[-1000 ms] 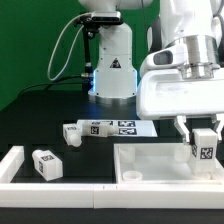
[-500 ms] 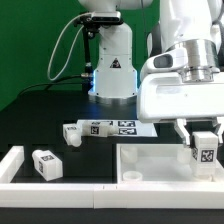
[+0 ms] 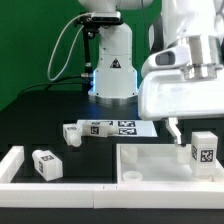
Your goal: Assemble one leg
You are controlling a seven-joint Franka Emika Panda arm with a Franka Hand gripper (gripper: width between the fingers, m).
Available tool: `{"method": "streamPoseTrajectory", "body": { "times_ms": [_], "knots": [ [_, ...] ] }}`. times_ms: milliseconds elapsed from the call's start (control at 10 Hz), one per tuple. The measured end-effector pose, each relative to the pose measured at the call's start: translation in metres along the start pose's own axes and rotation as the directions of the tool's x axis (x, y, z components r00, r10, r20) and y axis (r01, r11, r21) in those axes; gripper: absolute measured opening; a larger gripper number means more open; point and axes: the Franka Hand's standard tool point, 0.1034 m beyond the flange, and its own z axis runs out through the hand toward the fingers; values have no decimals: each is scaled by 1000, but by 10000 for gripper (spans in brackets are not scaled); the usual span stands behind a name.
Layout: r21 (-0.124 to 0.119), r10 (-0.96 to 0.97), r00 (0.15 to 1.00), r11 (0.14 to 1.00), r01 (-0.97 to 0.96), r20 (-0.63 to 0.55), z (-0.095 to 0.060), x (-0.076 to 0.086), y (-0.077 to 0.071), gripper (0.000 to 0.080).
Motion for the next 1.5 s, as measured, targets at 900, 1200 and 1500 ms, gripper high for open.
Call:
{"method": "streamPoseTrajectory", "body": {
  "times_ms": [900,1200,1500],
  "knots": [
    [-10,79,911,997,-82,405,4,-4,17,390],
    [-80,253,882,967,-242,397,5,-4,16,287],
    [-136,389,838,921,-365,382,5,-4,16,287]
  ]
}}
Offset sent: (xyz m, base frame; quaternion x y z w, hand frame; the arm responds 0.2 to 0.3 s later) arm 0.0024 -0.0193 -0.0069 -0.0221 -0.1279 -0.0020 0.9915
